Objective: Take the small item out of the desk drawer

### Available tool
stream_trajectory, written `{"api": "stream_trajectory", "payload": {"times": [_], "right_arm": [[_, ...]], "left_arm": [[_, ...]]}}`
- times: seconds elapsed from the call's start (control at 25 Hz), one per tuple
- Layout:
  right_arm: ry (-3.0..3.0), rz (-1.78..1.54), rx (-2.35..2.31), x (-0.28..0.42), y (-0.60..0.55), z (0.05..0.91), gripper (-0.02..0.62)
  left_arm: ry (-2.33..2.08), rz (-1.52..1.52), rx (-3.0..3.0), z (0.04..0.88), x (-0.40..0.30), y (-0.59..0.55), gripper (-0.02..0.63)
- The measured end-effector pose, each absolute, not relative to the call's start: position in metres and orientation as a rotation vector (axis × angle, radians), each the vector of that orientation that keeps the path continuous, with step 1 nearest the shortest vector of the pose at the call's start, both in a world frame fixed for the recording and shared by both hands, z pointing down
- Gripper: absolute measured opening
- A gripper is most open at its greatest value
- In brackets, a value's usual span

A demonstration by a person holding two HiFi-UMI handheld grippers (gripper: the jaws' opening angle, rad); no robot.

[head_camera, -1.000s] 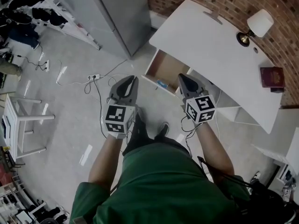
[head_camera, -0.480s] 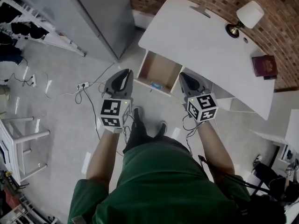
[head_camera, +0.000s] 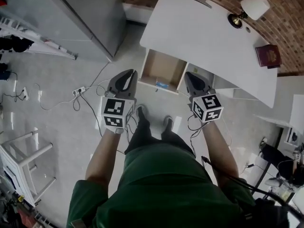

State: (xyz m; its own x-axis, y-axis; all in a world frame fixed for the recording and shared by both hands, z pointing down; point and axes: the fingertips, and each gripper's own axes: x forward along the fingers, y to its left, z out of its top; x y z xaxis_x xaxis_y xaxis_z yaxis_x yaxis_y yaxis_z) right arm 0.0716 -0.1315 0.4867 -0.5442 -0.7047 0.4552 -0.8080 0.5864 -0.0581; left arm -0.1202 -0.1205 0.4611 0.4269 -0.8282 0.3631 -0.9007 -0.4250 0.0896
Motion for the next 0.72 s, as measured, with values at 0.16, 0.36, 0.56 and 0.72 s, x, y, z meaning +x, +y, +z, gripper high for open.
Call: {"api": "stream_trajectory", "payload": {"times": [0.16, 0.36, 0.56, 0.72], "right_arm": [[-2.376, 0.406, 1.247, 0.065, -0.133, 0.506, 0.011], [-2.31, 0.441, 1.267, 0.065, -0.131, 0.523, 0.015], [-2.278, 0.445, 1.216, 0.066, -0.134, 0.542, 0.025], [-2.271, 0.454, 1.143, 0.068, -0.136, 0.568, 0.035]], "left_arm": [[-1.409, 0.418, 2.431, 0.483, -0.124, -0.126, 0.029], [-1.316, 0.469, 2.466, 0.503, -0.123, -0.126, 0.029], [-1.255, 0.513, 2.46, 0.524, -0.114, -0.129, 0.029], [-1.228, 0.574, 2.456, 0.542, -0.101, -0.13, 0.029]]}}
